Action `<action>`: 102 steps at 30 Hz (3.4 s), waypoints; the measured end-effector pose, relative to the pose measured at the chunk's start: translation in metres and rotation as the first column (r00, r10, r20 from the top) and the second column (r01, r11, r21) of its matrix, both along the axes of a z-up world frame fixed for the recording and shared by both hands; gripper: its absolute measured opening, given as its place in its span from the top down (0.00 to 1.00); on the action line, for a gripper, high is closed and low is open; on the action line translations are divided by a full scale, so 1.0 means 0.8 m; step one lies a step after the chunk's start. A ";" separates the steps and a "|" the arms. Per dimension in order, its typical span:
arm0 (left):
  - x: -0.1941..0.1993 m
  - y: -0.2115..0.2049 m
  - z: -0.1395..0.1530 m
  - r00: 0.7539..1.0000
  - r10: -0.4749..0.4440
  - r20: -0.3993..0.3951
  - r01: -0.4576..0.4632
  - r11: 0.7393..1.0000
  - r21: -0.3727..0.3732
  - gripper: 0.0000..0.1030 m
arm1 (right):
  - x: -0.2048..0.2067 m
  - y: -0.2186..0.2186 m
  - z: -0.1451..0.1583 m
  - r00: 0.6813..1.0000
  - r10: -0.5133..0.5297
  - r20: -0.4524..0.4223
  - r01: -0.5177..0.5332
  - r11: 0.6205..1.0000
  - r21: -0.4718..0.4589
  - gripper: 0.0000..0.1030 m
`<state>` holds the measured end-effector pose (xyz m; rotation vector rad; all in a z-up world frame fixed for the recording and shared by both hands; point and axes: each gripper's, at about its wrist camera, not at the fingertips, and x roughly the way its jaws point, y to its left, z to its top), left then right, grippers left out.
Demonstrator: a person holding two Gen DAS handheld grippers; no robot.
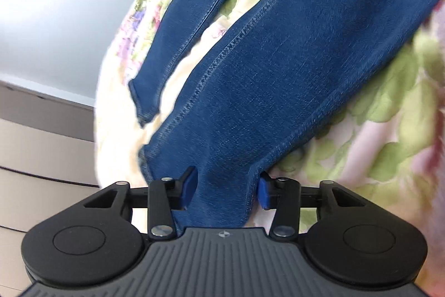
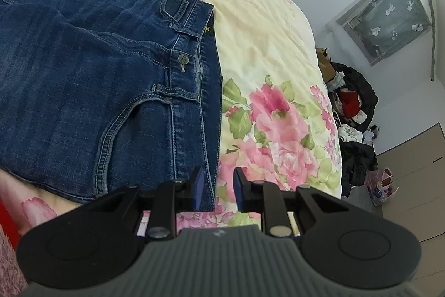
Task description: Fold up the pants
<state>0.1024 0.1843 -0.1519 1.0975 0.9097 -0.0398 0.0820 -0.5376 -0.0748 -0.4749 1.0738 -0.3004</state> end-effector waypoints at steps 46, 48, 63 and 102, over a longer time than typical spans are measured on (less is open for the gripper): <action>0.039 -0.054 0.113 0.908 0.404 0.107 -0.385 0.909 -0.162 0.97 | -0.060 0.061 -0.098 0.787 0.597 -0.154 -0.611 0.790 -0.058 0.56; 0.038 -0.052 0.114 0.905 0.411 0.108 -0.390 0.904 -0.173 0.96 | -0.057 0.061 -0.102 0.798 0.586 -0.144 -0.598 0.798 -0.067 0.57; 0.043 -0.013 0.151 0.818 0.549 0.170 -0.439 0.787 -0.433 0.96 | -0.051 0.046 -0.004 0.890 0.418 0.180 -0.414 0.908 -0.059 0.92; 0.453 -0.013 0.024 0.853 0.513 0.093 -0.477 0.839 -0.260 0.97 | 0.420 0.066 -0.110 0.979 0.175 0.108 -0.155 0.973 -0.171 0.93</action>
